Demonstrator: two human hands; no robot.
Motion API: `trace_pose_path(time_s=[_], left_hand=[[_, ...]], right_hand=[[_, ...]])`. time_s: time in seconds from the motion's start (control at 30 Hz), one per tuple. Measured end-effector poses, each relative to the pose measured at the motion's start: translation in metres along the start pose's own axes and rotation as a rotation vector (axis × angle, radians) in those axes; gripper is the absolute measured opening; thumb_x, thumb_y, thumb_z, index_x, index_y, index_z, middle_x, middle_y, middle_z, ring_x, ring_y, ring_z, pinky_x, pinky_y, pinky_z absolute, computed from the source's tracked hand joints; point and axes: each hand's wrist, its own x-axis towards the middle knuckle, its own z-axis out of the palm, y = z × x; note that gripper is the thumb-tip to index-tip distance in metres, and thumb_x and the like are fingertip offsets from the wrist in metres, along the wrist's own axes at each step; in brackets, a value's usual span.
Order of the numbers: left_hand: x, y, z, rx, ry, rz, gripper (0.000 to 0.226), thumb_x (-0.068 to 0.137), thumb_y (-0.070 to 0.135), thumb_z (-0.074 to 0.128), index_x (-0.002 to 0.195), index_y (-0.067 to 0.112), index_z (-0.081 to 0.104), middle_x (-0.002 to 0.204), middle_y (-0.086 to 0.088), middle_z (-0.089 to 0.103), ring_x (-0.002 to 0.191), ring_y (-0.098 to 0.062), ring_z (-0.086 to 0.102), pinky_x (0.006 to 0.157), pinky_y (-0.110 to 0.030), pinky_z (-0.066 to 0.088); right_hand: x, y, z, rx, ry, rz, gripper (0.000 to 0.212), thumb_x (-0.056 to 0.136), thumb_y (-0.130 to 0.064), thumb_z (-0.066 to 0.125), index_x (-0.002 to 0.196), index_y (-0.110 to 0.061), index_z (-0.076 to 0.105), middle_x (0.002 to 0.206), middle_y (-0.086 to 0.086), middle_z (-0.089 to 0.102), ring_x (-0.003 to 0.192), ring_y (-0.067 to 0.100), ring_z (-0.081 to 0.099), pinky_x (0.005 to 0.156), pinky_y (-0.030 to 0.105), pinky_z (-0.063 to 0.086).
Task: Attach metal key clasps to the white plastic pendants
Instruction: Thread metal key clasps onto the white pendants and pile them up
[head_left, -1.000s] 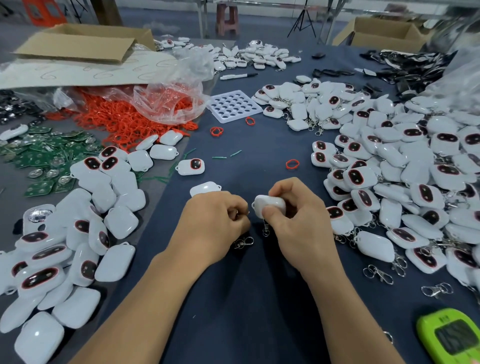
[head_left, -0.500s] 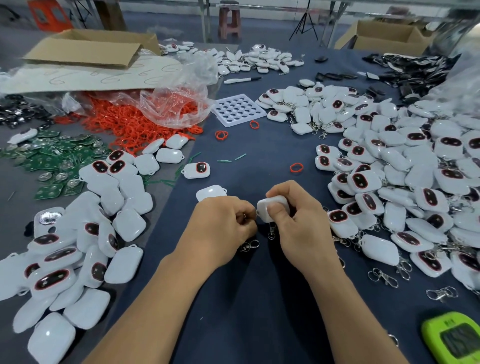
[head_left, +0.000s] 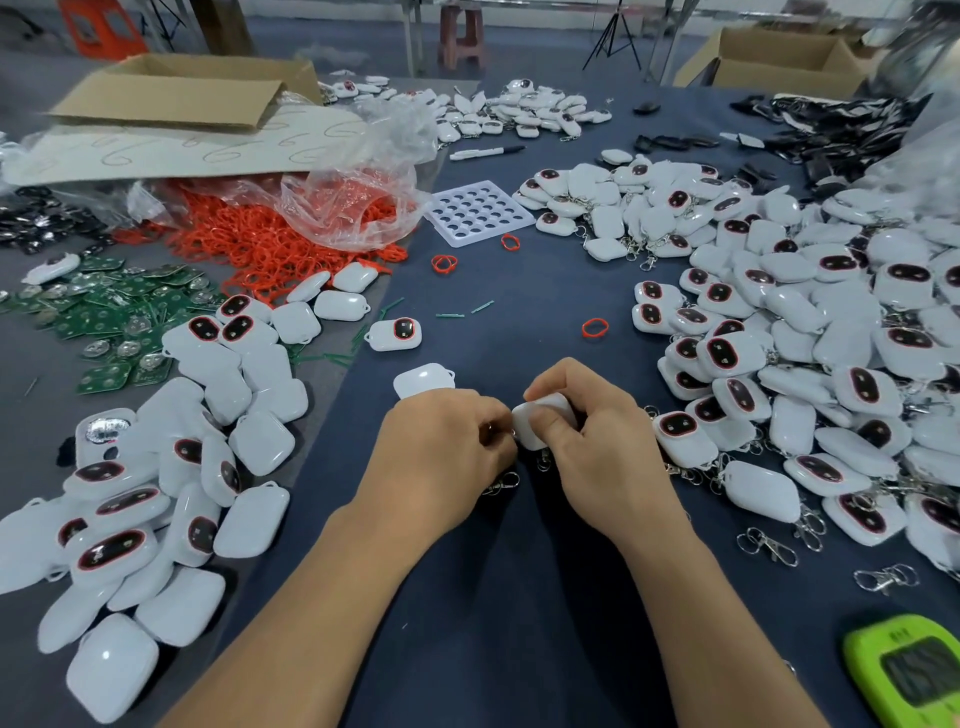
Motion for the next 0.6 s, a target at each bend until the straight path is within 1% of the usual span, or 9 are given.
trace_pose_path(time_s=[0.1,0.17,0.23,0.3,0.33,0.4,0.47,0.53,0.6], left_hand=[[-0.001,0.000,0.002,0.002,0.012,-0.037,0.006,0.086,0.032,0.068,0.082,0.031,0.073,0.062,0.010,0.051,0.063,-0.012,0.049,0.055,-0.023,0.037],[-0.001,0.000,0.002,-0.063,0.005,-0.101,0.004,0.084,0.033,0.071,0.079,0.033,0.071,0.061,0.011,0.057,0.060,-0.009,0.053,0.051,-0.016,0.035],[-0.001,-0.002,0.003,-0.168,-0.004,-0.148,0.009,0.081,0.031,0.075,0.076,0.036,0.068,0.066,0.021,0.062,0.060,-0.004,0.057,0.048,-0.013,0.038],[0.000,-0.003,0.002,-0.259,-0.006,-0.143,0.015,0.080,0.026,0.076,0.078,0.038,0.069,0.065,0.020,0.063,0.057,-0.002,0.055,0.052,-0.014,0.042],[0.001,-0.003,0.001,-0.310,-0.007,-0.133,0.018,0.079,0.024,0.076,0.081,0.041,0.071,0.064,0.018,0.062,0.056,-0.003,0.053,0.052,-0.015,0.043],[0.002,-0.006,-0.002,-0.404,-0.030,-0.112,0.023,0.082,0.023,0.076,0.087,0.046,0.075,0.064,0.017,0.064,0.058,-0.003,0.055,0.053,-0.017,0.045],[0.003,-0.008,-0.004,-0.459,-0.068,-0.077,0.019,0.086,0.026,0.077,0.086,0.045,0.079,0.065,0.019,0.065,0.063,-0.002,0.057,0.054,-0.014,0.042],[0.003,-0.008,-0.006,-0.496,-0.076,-0.049,0.017,0.086,0.025,0.079,0.083,0.042,0.081,0.062,0.020,0.063,0.063,0.001,0.055,0.055,-0.010,0.039],[0.003,-0.007,-0.007,-0.583,-0.052,-0.028,0.018,0.084,0.022,0.082,0.084,0.040,0.081,0.064,0.019,0.066,0.062,0.000,0.058,0.055,-0.011,0.043]], right_hand=[[-0.001,0.000,-0.001,0.022,-0.006,0.004,0.018,0.096,-0.014,0.066,0.088,-0.030,0.064,0.070,-0.006,0.063,0.055,0.004,0.047,0.053,0.014,0.039],[-0.002,0.000,-0.001,0.030,-0.004,0.005,0.016,0.095,-0.017,0.068,0.088,-0.031,0.065,0.073,-0.005,0.066,0.056,0.004,0.047,0.054,0.014,0.039],[-0.002,0.000,-0.001,0.043,0.006,0.014,0.015,0.095,-0.017,0.068,0.089,-0.031,0.066,0.075,-0.009,0.068,0.057,0.003,0.048,0.054,0.013,0.040],[-0.002,-0.001,-0.003,0.069,0.029,0.041,0.019,0.094,-0.014,0.065,0.088,-0.031,0.067,0.077,-0.010,0.070,0.058,0.002,0.049,0.054,0.015,0.041],[-0.001,-0.002,-0.004,0.116,0.041,0.067,0.021,0.094,-0.011,0.064,0.087,-0.030,0.068,0.077,-0.009,0.071,0.058,0.002,0.050,0.055,0.018,0.043],[0.000,-0.005,-0.006,0.321,0.041,0.137,0.028,0.096,-0.003,0.061,0.083,-0.026,0.069,0.076,-0.003,0.072,0.057,0.007,0.051,0.055,0.023,0.045],[-0.001,-0.009,-0.008,0.537,0.021,0.196,0.035,0.096,0.003,0.058,0.079,-0.024,0.071,0.073,0.002,0.070,0.052,0.009,0.048,0.049,0.019,0.041],[-0.002,-0.011,-0.009,0.650,0.010,0.235,0.033,0.096,0.005,0.056,0.080,-0.020,0.071,0.072,0.006,0.069,0.049,0.011,0.046,0.045,0.018,0.037],[-0.003,-0.012,-0.009,0.696,0.003,0.264,0.029,0.096,0.006,0.056,0.083,-0.015,0.070,0.068,0.007,0.065,0.047,0.013,0.044,0.044,0.020,0.035]])
